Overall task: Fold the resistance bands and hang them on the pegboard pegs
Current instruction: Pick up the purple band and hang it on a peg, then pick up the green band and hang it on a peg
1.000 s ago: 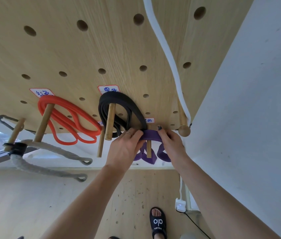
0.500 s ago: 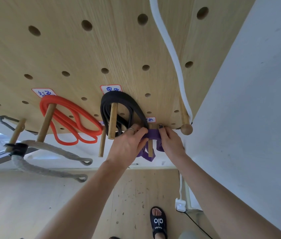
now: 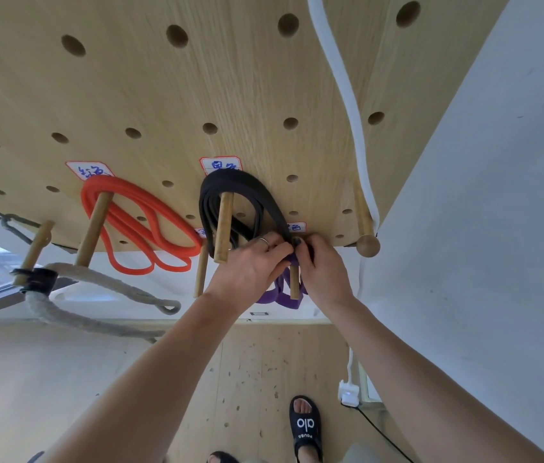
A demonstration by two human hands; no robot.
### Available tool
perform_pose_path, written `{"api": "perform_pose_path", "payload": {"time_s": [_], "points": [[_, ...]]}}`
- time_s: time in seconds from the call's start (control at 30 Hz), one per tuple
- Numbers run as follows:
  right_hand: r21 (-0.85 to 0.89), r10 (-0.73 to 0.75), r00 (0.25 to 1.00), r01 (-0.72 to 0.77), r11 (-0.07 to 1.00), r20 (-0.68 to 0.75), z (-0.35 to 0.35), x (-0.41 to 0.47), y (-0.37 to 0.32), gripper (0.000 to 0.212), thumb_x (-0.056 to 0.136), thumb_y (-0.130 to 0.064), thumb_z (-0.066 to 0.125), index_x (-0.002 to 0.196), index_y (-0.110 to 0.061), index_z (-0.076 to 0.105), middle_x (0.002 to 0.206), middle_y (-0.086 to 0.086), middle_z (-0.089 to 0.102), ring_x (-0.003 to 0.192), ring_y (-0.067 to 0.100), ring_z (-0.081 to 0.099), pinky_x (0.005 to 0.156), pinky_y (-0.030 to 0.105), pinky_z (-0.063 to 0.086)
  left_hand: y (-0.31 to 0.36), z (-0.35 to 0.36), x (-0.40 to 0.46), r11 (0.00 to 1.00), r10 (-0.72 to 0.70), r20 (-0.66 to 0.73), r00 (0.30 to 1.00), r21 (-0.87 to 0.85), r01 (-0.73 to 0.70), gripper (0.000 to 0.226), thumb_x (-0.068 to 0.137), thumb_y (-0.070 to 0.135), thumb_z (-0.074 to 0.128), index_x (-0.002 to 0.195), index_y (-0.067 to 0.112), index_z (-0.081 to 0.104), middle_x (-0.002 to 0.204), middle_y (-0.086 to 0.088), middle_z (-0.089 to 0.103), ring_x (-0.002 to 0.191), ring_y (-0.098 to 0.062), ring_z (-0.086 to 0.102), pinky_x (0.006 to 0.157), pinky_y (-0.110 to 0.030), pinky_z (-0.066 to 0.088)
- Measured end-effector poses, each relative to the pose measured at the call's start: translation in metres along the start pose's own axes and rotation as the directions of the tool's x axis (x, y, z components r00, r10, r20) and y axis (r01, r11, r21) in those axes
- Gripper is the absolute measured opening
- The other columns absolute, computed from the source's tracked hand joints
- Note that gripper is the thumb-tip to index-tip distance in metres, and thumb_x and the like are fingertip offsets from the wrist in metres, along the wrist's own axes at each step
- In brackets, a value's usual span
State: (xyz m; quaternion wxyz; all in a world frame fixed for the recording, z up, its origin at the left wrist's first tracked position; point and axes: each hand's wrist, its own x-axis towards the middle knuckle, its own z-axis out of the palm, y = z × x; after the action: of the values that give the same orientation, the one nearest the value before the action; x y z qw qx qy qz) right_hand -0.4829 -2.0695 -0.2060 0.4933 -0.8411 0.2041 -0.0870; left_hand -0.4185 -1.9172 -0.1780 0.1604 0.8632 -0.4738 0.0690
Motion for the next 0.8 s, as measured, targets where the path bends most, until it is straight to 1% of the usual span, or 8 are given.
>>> {"api": "perform_pose_path", "payload": {"time_s": [0.17,0.23,0.3,0.37,0.43,0.53,0.67,0.8], "points": [[-0.102,-0.048,0.999,0.046,0.994,-0.013,0.002,0.002,0.005,0.026,0.108,-0.031,0.043,0.090,-0.018,0.055,0.077,-0.001,0.064,0.065,0.013,0.057,0.054,0.013,0.033,-0.001,0.001,-0.002,0.999,-0.006,0.000,1.000,-0.043,0.006,0.029,0.102,0.026,0.047,0.114,0.012,0.069,0.109,-0.006,0.069,0.088,-0.022,0.072,0.073,-0.035,0.063],[-0.114,-0.044,0.999,0.041,0.993,-0.027,0.003,0.002,0.006,0.028,0.108,-0.033,0.043,0.090,-0.017,0.056,0.078,0.000,0.065,0.066,0.015,0.058,0.055,0.015,0.031,-0.001,0.001,-0.005,0.999,-0.001,0.005,1.000,-0.048,0.001,0.023,0.099,0.021,0.058,0.119,0.013,0.067,0.112,-0.005,0.067,0.091,-0.021,0.071,0.076,-0.033,0.062],[-0.107,-0.043,0.998,0.038,0.993,-0.039,0.004,0.001,0.007,0.028,0.108,-0.035,0.043,0.092,-0.017,0.058,0.079,0.000,0.066,0.067,0.015,0.060,0.056,0.018,0.034,-0.001,0.003,-0.009,0.999,-0.002,0.023,1.000,-0.032,0.002,0.034,0.091,0.012,0.072,0.124,0.013,0.064,0.115,-0.006,0.067,0.092,-0.022,0.071,0.076,-0.034,0.063],[-0.104,-0.047,0.997,0.041,0.994,-0.055,0.003,-0.002,0.009,0.027,0.108,-0.034,0.043,0.095,-0.016,0.058,0.081,0.000,0.066,0.069,0.016,0.060,0.056,0.019,0.035,-0.001,0.006,-0.012,1.000,-0.018,0.025,1.000,-0.005,0.018,0.044,0.086,0.007,0.077,0.125,0.014,0.060,0.113,-0.008,0.066,0.086,-0.024,0.070,0.068,-0.037,0.063],[-0.106,-0.058,0.997,0.051,0.993,-0.059,0.002,-0.005,0.011,0.025,0.107,-0.032,0.044,0.096,-0.014,0.059,0.083,0.000,0.066,0.071,0.015,0.059,0.056,0.014,0.034,0.001,0.009,-0.012,0.999,-0.037,0.008,0.999,0.017,0.037,0.046,0.086,0.006,0.077,0.125,0.016,0.056,0.111,-0.009,0.065,0.081,-0.025,0.069,0.060,-0.038,0.062],[-0.115,-0.079,0.996,0.073,0.991,-0.043,0.001,-0.006,0.013,0.024,0.107,-0.030,0.044,0.098,-0.014,0.060,0.086,0.000,0.066,0.072,0.014,0.058,0.058,0.013,0.034,0.001,0.009,-0.011,1.000,-0.031,-0.008,1.000,0.002,0.031,0.045,0.086,0.006,0.078,0.125,0.015,0.057,0.109,-0.009,0.066,0.077,-0.025,0.069,0.057,-0.036,0.061],[-0.123,-0.072,0.996,0.065,0.990,-0.050,0.005,-0.006,0.009,0.024,0.108,-0.029,0.042,0.100,-0.013,0.059,0.089,0.001,0.066,0.075,0.017,0.059,0.061,0.019,0.037,0.000,0.004,-0.011,1.000,-0.015,-0.013,1.000,-0.015,0.015,0.038,0.091,0.007,0.072,0.125,0.017,0.057,0.108,-0.009,0.066,0.077,-0.025,0.069,0.060,-0.035,0.061],[-0.157,-0.114,0.983,0.091,0.983,-0.142,0.006,-0.013,0.006,0.018,0.106,-0.025,0.046,0.108,-0.012,0.058,0.100,0.004,0.065,0.086,0.021,0.060,0.068,0.025,0.048,0.001,0.000,-0.012,0.998,-0.055,0.050,0.997,-0.025,0.057,0.033,0.095,0.018,0.065,0.128,0.016,0.059,0.115,-0.006,0.062,0.077,-0.024,0.067,0.061,-0.036,0.060]]}}
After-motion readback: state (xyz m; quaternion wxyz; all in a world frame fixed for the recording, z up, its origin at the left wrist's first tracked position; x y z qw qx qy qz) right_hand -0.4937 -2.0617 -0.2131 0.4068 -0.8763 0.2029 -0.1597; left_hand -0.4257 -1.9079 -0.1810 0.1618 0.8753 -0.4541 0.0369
